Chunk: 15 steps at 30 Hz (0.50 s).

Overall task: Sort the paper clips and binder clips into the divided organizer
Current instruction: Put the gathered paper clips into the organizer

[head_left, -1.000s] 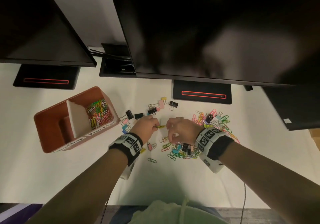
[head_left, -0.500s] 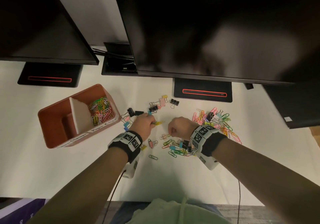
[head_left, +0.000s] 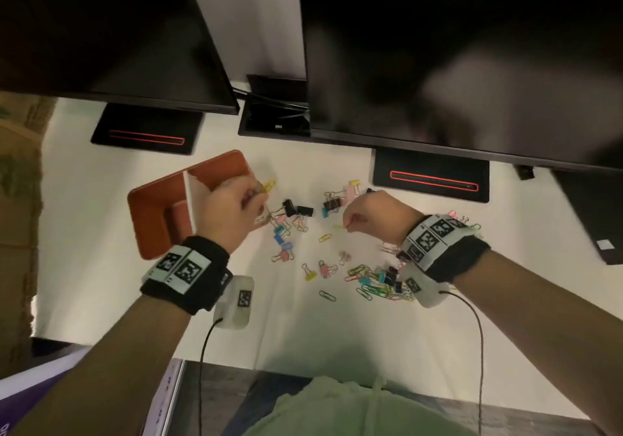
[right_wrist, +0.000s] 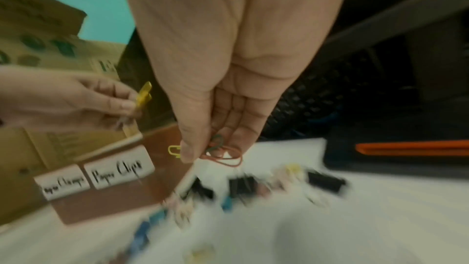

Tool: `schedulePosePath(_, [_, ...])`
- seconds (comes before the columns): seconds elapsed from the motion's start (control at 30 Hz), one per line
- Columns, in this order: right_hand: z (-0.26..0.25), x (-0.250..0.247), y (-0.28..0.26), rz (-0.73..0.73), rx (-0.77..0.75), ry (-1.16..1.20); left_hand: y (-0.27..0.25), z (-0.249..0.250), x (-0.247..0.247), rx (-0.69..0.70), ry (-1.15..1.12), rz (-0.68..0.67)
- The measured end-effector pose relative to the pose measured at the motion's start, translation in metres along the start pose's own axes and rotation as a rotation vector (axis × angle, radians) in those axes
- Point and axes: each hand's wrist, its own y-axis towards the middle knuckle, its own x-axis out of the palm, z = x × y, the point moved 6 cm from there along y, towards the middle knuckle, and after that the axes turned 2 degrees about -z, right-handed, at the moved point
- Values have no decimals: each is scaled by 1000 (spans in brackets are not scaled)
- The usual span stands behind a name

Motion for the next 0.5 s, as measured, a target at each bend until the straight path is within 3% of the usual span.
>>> schedulePosePath(0.17, [-91, -41, 38, 159, -199, 43, 2, -31, -51, -221, 63, 96])
schedulePosePath(0.3, [-142, -37, 91, 210, -176, 133, 3, -51, -56, -317, 35, 55])
schedulePosePath(0.4, [-148, -19, 119, 192, -74, 158, 2, -58, -55, -303, 153, -1])
schedulePosePath(0.5, [-141, -14, 112, 257, -139, 263, -5, -41, -59, -152, 186, 91])
